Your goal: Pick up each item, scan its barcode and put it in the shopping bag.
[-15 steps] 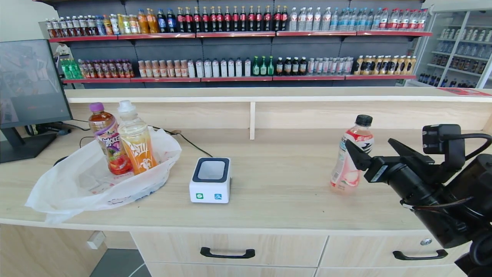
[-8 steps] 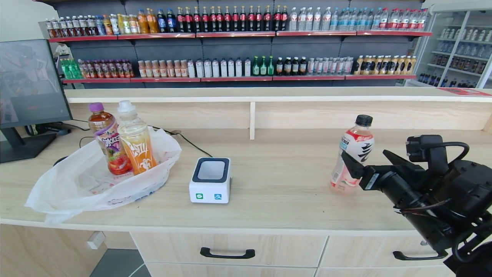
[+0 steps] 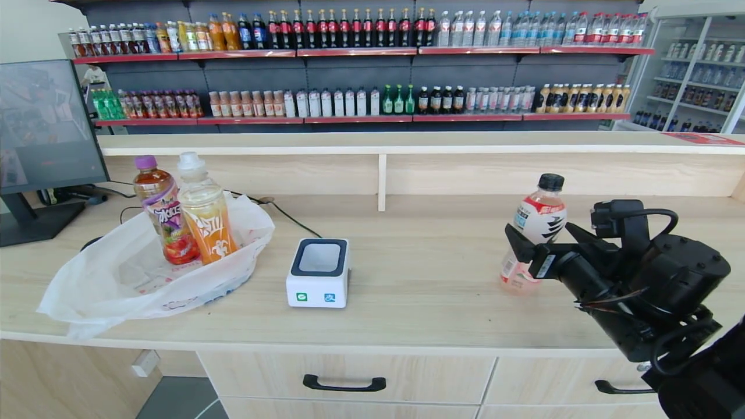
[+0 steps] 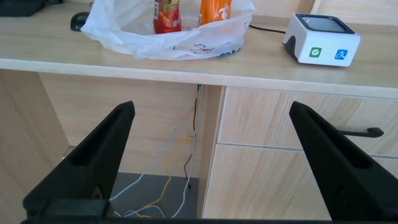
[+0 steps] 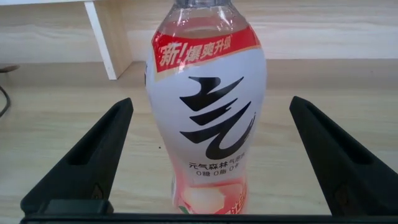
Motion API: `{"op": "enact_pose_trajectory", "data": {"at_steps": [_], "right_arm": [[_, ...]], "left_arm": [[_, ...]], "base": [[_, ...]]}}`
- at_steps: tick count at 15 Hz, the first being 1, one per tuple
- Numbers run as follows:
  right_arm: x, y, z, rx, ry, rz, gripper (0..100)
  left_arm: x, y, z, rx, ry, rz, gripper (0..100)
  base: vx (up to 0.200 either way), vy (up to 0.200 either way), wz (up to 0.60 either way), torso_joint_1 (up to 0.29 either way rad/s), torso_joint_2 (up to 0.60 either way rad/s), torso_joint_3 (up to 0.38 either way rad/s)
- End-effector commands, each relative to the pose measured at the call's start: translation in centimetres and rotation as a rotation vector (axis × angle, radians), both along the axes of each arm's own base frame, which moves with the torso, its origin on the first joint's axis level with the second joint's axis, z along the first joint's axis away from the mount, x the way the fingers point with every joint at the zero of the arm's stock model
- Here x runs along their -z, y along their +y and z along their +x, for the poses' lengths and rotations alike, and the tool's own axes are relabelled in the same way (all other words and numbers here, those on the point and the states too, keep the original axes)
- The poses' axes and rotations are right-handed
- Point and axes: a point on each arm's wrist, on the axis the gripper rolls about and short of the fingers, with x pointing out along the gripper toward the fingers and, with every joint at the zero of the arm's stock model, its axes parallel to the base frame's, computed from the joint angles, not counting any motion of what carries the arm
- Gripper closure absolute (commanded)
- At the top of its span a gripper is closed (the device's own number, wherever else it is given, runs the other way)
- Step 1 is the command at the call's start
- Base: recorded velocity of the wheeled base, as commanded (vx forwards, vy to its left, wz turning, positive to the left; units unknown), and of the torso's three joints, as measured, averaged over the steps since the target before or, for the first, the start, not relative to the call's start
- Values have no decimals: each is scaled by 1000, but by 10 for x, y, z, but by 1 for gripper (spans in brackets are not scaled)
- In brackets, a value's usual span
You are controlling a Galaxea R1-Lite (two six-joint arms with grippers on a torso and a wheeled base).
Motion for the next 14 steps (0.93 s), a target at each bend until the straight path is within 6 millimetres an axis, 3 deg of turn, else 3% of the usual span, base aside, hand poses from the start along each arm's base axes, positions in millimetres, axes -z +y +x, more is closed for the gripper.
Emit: {"op": "enact_pose_trajectory", "data": {"at_steps": [1,14], "right_arm": [[5,1,5,2,14,-5,0],[16,7,23,4,27,-11,0]], "left_arm": [[0,0,0,-1,0,0,0],[0,0,0,-1,0,0,0]], "base": [[0,0,0,0,0,0],[0,0,0,0,0,0]]}}
